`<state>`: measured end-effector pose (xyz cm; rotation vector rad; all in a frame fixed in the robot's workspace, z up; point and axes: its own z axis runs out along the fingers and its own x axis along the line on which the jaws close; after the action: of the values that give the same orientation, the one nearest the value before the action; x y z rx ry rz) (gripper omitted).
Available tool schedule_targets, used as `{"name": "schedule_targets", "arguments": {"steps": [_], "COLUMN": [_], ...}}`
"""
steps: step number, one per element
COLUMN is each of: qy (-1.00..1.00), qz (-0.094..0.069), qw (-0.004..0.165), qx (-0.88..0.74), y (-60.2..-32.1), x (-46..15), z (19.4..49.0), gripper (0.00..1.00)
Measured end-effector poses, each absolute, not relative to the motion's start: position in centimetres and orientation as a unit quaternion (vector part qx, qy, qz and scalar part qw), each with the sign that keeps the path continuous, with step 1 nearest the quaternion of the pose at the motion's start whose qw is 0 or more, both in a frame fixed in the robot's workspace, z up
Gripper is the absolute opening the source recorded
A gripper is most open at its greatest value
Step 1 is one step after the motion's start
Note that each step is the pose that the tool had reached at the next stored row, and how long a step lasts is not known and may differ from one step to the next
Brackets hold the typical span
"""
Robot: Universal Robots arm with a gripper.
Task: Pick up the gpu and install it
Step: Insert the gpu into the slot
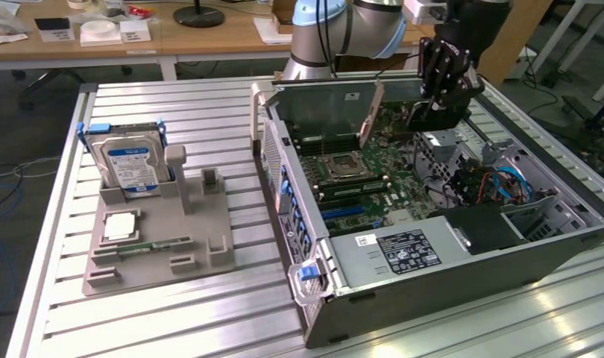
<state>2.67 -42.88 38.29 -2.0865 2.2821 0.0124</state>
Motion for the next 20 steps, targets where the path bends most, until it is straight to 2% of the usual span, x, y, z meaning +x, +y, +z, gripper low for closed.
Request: {"name": "schedule_targets", "arguments": {"steps": [20], "qy": [0.738], "qz": [0.004], "qw": [0.025], "qx": [-0.675], "y": [-43.27], "x": [2.63], "z": [38.26], "gripper": [0.27]}}
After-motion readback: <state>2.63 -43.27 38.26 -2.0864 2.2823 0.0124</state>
